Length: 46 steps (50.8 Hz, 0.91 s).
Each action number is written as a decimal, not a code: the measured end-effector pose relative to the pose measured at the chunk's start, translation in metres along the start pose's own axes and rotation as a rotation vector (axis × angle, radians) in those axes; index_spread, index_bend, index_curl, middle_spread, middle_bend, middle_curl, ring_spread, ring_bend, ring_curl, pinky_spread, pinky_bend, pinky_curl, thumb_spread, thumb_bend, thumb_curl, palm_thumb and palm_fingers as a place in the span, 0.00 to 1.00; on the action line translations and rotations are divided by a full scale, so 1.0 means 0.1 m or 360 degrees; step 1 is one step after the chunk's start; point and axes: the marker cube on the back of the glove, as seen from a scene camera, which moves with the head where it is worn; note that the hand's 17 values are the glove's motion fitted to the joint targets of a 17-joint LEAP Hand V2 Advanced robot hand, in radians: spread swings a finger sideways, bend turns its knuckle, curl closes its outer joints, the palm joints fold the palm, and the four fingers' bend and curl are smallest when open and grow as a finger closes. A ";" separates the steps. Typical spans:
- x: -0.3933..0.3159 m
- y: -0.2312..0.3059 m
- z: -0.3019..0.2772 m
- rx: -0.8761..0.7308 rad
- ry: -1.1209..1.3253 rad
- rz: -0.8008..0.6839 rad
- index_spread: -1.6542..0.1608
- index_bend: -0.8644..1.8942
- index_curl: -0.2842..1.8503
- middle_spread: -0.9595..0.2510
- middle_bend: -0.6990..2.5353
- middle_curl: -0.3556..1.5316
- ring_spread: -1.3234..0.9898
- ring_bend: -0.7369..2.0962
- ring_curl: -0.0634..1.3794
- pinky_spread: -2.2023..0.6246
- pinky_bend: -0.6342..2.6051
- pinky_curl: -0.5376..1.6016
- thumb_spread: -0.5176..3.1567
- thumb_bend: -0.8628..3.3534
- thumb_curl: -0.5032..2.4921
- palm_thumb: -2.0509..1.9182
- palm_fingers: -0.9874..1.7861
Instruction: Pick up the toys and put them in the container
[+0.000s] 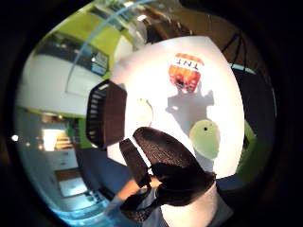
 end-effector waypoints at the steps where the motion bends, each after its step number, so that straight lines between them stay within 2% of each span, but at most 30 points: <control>1: 0.02 0.01 0.03 -0.0010 -0.0008 0.0000 0.74 0.36 0.23 0.77 0.28 0.37 0.56 0.34 0.20 0.80 0.44 0.41 0.45 0.19 0.21 0.49 0.33; 15: 0.28 0.11 0.72 -0.0106 -0.0109 0.0066 0.74 0.35 0.22 0.78 0.28 0.38 0.57 0.34 0.21 0.81 0.45 0.41 0.44 0.19 0.21 0.49 0.33; 35: 0.28 0.49 1.72 -0.0302 -0.0114 0.0050 0.75 0.35 0.21 0.79 0.27 0.37 0.57 0.33 0.23 0.81 0.48 0.42 0.42 0.18 0.21 0.49 0.30; 46: 0.22 0.64 2.03 -0.0432 -0.0146 0.0058 0.75 0.35 0.21 0.80 0.26 0.36 0.58 0.32 0.23 0.81 0.51 0.43 0.41 0.19 0.22 0.50 0.30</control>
